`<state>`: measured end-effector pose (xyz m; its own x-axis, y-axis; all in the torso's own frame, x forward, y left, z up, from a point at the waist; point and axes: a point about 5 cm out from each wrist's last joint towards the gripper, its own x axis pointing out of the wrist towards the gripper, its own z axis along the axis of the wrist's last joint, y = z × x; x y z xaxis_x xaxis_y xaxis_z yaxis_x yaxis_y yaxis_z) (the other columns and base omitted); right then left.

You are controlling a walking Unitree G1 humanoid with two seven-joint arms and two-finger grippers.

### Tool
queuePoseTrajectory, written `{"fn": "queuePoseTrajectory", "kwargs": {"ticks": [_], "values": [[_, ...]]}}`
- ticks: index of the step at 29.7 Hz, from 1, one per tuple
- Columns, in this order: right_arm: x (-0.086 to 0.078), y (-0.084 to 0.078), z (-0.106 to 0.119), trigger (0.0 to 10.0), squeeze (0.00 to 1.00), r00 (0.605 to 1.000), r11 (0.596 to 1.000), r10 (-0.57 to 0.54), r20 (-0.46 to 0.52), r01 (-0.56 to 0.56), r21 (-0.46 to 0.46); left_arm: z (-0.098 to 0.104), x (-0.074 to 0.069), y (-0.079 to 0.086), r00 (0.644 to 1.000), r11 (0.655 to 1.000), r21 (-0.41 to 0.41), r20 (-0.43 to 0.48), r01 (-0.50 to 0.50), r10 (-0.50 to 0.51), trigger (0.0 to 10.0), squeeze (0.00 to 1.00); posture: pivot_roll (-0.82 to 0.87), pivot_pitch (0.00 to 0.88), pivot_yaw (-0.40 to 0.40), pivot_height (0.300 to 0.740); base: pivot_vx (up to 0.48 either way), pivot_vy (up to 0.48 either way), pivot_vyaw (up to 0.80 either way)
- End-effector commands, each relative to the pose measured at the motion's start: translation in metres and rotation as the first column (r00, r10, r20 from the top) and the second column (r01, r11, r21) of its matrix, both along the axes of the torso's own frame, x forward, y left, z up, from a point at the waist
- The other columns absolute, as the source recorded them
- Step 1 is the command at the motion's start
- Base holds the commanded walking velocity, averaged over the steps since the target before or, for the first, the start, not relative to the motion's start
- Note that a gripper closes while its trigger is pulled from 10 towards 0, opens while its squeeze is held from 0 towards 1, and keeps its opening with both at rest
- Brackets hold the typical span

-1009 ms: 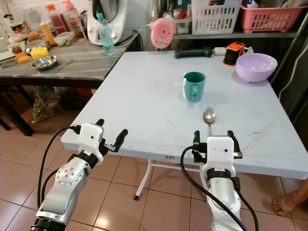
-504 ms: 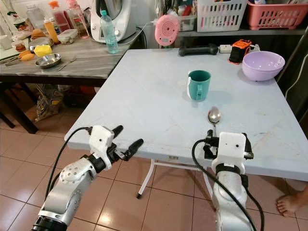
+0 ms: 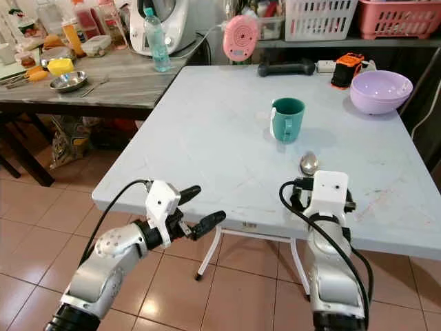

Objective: Setting the table

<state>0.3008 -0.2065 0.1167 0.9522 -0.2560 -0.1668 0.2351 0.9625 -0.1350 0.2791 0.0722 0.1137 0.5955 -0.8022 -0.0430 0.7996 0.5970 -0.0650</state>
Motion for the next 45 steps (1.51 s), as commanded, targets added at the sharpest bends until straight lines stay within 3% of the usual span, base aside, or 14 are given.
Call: {"fn": "queuePoseTrajectory", "kwargs": {"ticks": [1,9,19,20,21,22,31,38,45], "values": [[0.007,0.002,0.0,10.0,0.0,1.0,1.0,0.014,-0.025,-0.014,0.021,0.009,0.001,0.001,0.999,1.0,0.003,0.024,0.027,-0.027,10.0,0.0,-0.14,0.044,0.09,0.74,0.0,0.0,0.0],[0.023,0.008,-0.004,10.0,0.0,0.996,0.998,0.031,-0.084,-0.027,0.054,0.012,-0.007,-0.006,0.988,0.988,-0.004,-0.001,0.154,-0.154,10.0,0.0,-0.13,0.039,0.09,0.74,0.0,0.0,0.0],[0.029,0.015,-0.013,10.0,0.0,0.991,0.996,0.018,-0.131,-0.005,0.094,0.009,-0.012,-0.009,0.982,0.982,0.003,-0.022,0.187,-0.187,10.0,0.0,-0.13,0.036,0.085,0.74,0.0,0.0,0.0],[0.029,0.015,-0.014,8.7,0.0,0.991,0.995,0.017,-0.133,-0.004,0.099,0.009,-0.012,-0.009,0.982,0.982,0.003,-0.025,0.189,-0.189,10.0,0.0,-0.13,0.038,0.083,0.74,0.0,0.0,0.0],[0.029,0.014,-0.015,2.9,0.0,0.991,0.995,0.017,-0.136,-0.002,0.104,0.009,-0.013,-0.01,0.981,0.982,0.002,-0.028,0.191,-0.191,10.0,0.0,-0.13,0.038,0.083,0.74,0.0,0.0,0.0],[0.029,0.013,-0.017,0.0,0.0,0.989,0.994,0.018,-0.145,-0.001,0.113,0.008,-0.014,-0.01,0.981,0.982,0.003,-0.031,0.191,-0.191,10.0,0.0,-0.13,0.036,0.083,0.74,0.0,0.0,0.0],[0.032,0.009,-0.021,0.0,0.0,0.988,0.988,0.029,-0.152,-0.005,0.152,0.008,-0.013,-0.009,0.981,0.982,0.007,-0.039,0.19,-0.19,10.0,0.0,-0.13,0.031,0.088,0.74,0.0,0.0,0.0],[0.033,0.035,-0.028,0.0,0.0,0.978,0.978,0.134,-0.159,-0.105,0.181,0.008,-0.012,-0.009,0.981,0.982,0.016,-0.038,0.191,-0.19,10.0,0.0,-0.12,0.034,0.09,0.74,0.0,0.0,0.0],[0.032,0.045,-0.031,0.0,0.0,0.972,0.972,0.163,-0.168,-0.129,0.196,0.008,-0.012,-0.009,0.982,0.982,0.019,-0.038,0.186,-0.185,10.0,0.0,-0.12,0.036,0.09,0.74,0.0,0.0,0.0]]}}
